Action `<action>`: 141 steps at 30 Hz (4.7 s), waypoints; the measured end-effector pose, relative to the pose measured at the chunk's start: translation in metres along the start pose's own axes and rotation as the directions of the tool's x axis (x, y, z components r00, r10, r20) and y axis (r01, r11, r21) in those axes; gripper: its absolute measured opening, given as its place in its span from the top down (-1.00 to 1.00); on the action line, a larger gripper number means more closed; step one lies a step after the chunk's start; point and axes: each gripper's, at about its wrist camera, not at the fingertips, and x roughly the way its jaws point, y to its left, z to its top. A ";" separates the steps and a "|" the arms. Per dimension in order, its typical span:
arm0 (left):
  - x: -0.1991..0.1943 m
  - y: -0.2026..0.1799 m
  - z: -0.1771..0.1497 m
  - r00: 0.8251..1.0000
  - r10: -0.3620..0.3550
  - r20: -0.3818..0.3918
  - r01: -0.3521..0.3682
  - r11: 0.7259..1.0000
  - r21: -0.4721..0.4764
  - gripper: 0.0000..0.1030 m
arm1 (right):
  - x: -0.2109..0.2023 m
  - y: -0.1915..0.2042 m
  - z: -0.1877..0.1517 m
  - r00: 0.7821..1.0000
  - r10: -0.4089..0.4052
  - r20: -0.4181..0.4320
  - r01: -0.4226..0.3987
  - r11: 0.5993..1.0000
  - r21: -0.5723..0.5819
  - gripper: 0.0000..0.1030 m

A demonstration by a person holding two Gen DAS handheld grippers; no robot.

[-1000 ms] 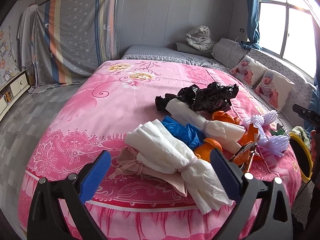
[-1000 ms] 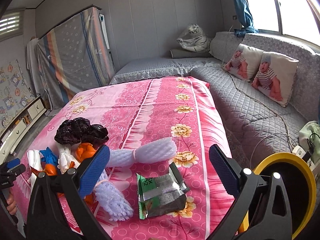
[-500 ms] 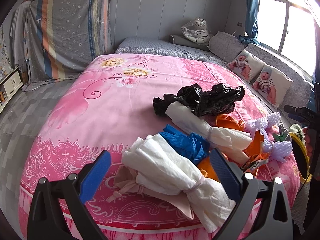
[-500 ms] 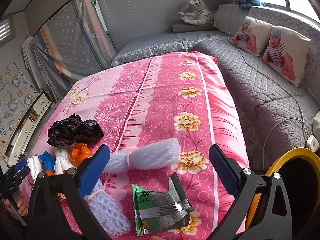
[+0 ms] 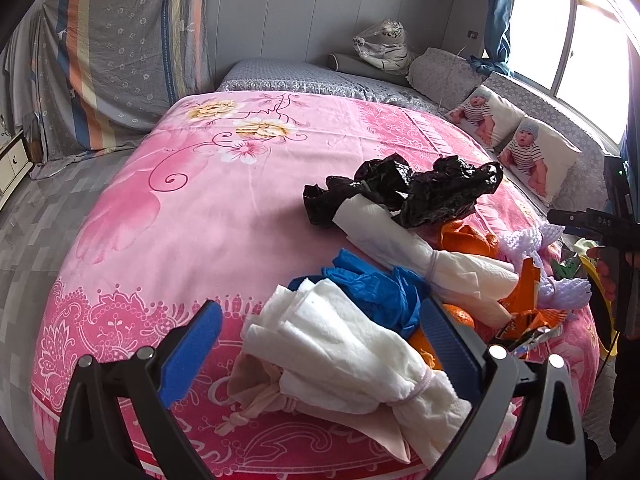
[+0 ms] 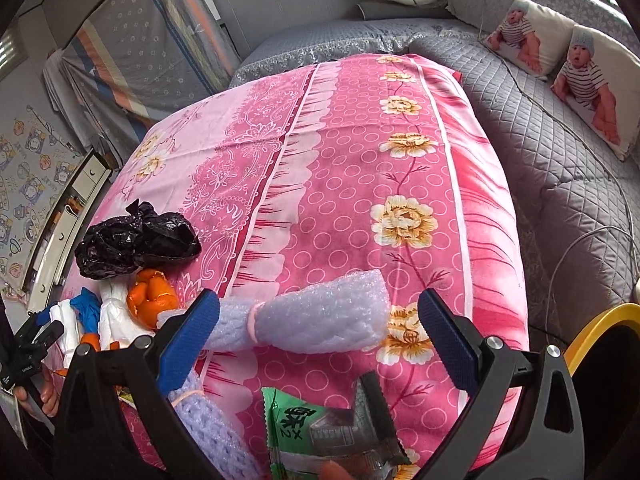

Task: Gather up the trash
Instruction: 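Grasp the white plastic bag bundle with the left tool while the right tool grasps the bubble wrap, then carry the white bag and bubble wrap in both tools over the yellow bin, then open both tools to drop the bag and bubble wrap into the bin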

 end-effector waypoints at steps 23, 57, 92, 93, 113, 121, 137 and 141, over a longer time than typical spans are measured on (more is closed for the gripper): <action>0.003 -0.009 0.003 0.999 0.039 -0.026 -0.038 0.997 0.066 0.83 | 0.008 0.020 0.007 0.999 -0.051 -0.006 0.050 0.994 -0.101 0.67; -0.087 -0.064 0.032 0.967 -0.093 0.236 0.079 0.995 0.065 0.84 | -0.138 0.001 -0.030 0.951 -0.033 0.307 0.038 0.999 -0.011 0.69; 0.008 -0.424 0.092 0.871 -0.491 0.008 0.429 0.769 0.474 0.83 | -0.249 -0.216 -0.144 0.642 -0.693 0.328 0.440 0.683 0.583 0.68; 0.012 -0.434 0.089 0.869 -0.496 -0.005 0.436 0.760 0.482 0.83 | -0.249 -0.219 -0.147 0.627 -0.711 0.319 0.455 0.666 0.591 0.68; 0.100 -0.522 0.024 0.901 -0.417 -0.122 0.415 0.742 0.527 0.83 | -0.205 -0.258 -0.165 0.600 -0.777 0.189 0.571 0.582 0.580 0.66; 0.115 -0.529 0.014 0.909 -0.393 -0.143 0.407 0.752 0.519 0.82 | -0.184 -0.265 -0.163 0.617 -0.775 0.138 0.598 0.575 0.558 0.61; 0.108 -0.508 0.024 0.905 -0.407 -0.120 0.417 0.797 0.437 0.01 | -0.195 -0.278 -0.170 0.587 -0.801 0.118 0.590 0.522 0.616 0.08; 0.098 -0.492 0.037 0.907 -0.410 -0.091 0.410 0.819 0.402 0.01 | -0.204 -0.269 -0.169 0.588 -0.795 0.149 0.570 0.538 0.621 0.08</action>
